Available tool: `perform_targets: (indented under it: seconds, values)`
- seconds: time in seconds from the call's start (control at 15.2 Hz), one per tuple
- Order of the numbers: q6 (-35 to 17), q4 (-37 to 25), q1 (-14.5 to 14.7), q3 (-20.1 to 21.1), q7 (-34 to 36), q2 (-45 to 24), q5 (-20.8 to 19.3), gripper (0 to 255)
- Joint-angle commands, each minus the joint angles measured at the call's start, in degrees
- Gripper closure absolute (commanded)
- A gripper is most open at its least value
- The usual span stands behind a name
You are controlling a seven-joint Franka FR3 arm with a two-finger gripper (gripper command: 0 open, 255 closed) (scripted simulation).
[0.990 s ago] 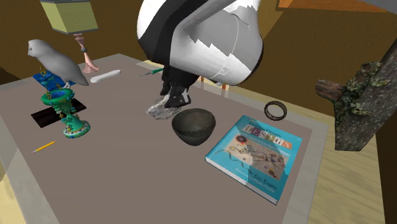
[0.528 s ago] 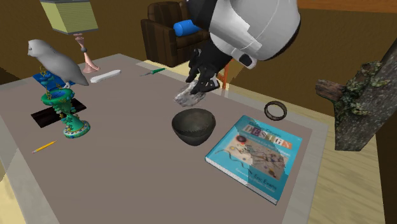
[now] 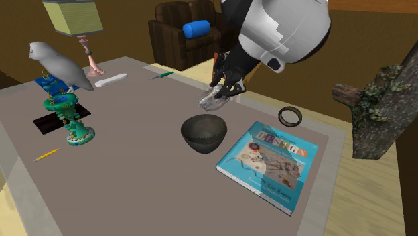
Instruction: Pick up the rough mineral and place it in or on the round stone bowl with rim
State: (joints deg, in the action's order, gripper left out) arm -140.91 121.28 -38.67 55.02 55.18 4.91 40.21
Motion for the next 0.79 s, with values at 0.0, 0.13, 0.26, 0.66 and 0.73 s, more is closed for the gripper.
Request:
perform_targets:
  seconds: [0.0,0.13,0.26,0.66,0.73]
  values:
    - [-1.51,0.78,0.1,0.3,-0.49,-0.89,-0.05,255]
    - [-3.19,1.63,0.23,0.65,-0.92,-1.96,-0.2,255]
    - [-4.9,2.43,0.39,0.97,-1.3,-3.12,-0.43,255]
    - [-10.2,4.63,1.06,1.65,-2.18,-7.1,-1.63,255]
    - [-11.1,4.96,1.22,1.7,-2.28,-7.83,-1.91,255]
